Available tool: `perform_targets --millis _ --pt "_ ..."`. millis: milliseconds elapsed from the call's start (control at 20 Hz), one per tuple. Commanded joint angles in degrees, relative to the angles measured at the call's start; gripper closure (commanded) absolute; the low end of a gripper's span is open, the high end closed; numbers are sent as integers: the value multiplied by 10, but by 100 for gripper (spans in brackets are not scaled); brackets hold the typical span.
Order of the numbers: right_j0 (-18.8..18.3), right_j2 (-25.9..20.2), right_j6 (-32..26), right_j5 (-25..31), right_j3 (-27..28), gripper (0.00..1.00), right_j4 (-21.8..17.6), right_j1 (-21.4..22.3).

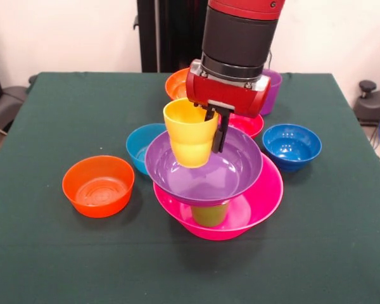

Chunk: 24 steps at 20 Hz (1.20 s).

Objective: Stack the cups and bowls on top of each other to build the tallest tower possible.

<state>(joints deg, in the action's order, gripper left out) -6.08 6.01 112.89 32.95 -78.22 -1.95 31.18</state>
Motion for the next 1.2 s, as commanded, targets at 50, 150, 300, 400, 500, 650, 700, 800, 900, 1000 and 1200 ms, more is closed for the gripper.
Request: perform_targets --millis 50,150,300,400,500,650,700,800,900,1000,1200 --pt "-35 -65 -130 142 18 100 -52 7" --pt "-32 -65 -125 147 21 100 -53 9" --pt "-29 -67 -116 146 15 100 -55 17" --pt "-29 -67 -111 141 9 100 -58 20" --pt "-30 -69 -109 137 8 100 -61 19" --pt "-26 -70 -103 140 10 100 -61 20" --pt "-24 -70 -101 139 9 100 -62 21" --pt "-26 -71 -101 133 8 100 -62 20" --pt "-27 -71 -101 127 5 100 -65 21" --pt "-29 -73 -100 122 4 100 -64 19" --pt "-31 -78 -96 111 2 100 -60 16"
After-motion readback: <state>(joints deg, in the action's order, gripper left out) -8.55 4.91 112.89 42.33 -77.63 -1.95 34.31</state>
